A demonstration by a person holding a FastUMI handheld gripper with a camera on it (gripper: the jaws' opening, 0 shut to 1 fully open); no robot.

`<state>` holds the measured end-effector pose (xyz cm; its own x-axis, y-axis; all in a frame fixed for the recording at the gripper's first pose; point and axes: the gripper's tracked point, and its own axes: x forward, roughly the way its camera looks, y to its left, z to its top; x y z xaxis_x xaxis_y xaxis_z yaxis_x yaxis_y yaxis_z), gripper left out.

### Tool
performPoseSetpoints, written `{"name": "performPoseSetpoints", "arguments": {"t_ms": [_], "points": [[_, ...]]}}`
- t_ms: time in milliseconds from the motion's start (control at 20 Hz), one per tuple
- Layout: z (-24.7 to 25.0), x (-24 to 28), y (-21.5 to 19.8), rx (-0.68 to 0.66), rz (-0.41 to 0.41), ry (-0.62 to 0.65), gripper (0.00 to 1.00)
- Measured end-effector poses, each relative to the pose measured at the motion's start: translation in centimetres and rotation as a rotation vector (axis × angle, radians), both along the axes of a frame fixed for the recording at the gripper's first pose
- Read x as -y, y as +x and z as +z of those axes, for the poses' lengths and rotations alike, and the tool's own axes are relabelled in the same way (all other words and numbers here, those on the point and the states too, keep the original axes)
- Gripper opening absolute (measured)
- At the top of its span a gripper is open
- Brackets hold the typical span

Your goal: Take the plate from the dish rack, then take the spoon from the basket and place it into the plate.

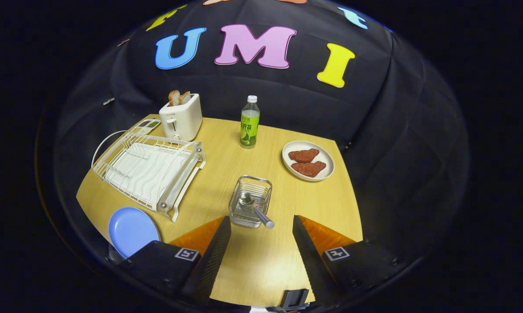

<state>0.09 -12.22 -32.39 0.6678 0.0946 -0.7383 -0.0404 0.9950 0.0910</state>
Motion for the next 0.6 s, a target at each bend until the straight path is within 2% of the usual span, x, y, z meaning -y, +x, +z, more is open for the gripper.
{"name": "performPoseSetpoints", "arguments": {"t_ms": [50,250,350,450,500,550,600], "points": [[-1.0,-0.2,0.3,-0.02,0.004,0.017,0.83],[-4.3,-0.9,1.6,-0.061,0.042,0.029,0.72],[-5.3,-0.7,2.0,-0.075,0.039,0.028,0.61],[-5.9,-0.8,2.5,-0.086,0.026,0.041,0.44],[-6.1,-0.8,2.5,-0.09,0.019,0.041,0.38],[-5.9,-0.8,2.4,-0.091,0.016,0.05,0.26],[-5.8,-1.3,2.3,-0.09,0.022,0.072,0.23]]}}
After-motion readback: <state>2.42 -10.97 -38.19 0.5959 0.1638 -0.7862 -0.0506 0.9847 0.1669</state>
